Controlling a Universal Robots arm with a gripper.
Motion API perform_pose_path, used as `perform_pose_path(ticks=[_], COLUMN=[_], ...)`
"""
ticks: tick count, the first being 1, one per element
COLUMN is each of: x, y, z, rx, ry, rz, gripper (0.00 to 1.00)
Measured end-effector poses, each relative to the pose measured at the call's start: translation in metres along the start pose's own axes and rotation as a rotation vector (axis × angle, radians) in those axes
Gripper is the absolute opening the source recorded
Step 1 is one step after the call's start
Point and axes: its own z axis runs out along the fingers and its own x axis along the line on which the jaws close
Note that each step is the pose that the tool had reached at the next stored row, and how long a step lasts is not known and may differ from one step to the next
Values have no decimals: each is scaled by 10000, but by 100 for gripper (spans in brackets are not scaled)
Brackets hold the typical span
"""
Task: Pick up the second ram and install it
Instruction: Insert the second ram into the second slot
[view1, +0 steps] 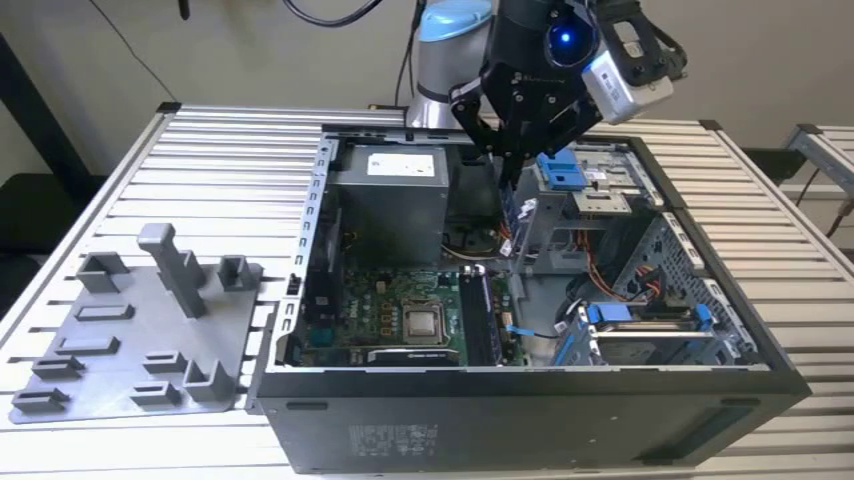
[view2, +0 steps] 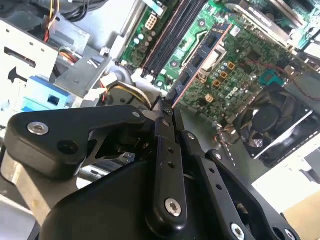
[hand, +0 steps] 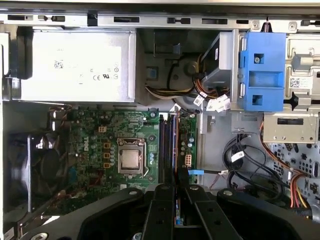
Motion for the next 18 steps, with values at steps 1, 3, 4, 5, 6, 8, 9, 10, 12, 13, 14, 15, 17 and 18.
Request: perform_pose_path(ticks=[1, 3, 4, 5, 6, 8, 9, 10, 12, 13, 14, 15, 17, 18], x=[0, -1, -1, -1, -1, -1, -1, -1, -1, -1, -1, -1, -1, -1], y=[0, -1, -1, -1, -2, -2, -2, -3, -4, -4, -4, -4, -5, -5], z=[0, 5, 9, 14, 18, 26, 31, 36, 47, 52, 59, 65, 71, 75], rx=[-3, -4, -5, -5, -2, 1, 26, 71, 103, 107, 110, 110, 112, 110], ry=[1, -30, -79, -135, -180, -194, -195, -195, -195, -195, -195, -195, -195, -195], rz=[0, -10, -19, -27, -32, -33, -33, -33, -34, -34, -33, -33, -33, -33], gripper=[14, 14, 14, 14, 14, 14, 14, 14, 14, 14, 14, 14, 14, 14])
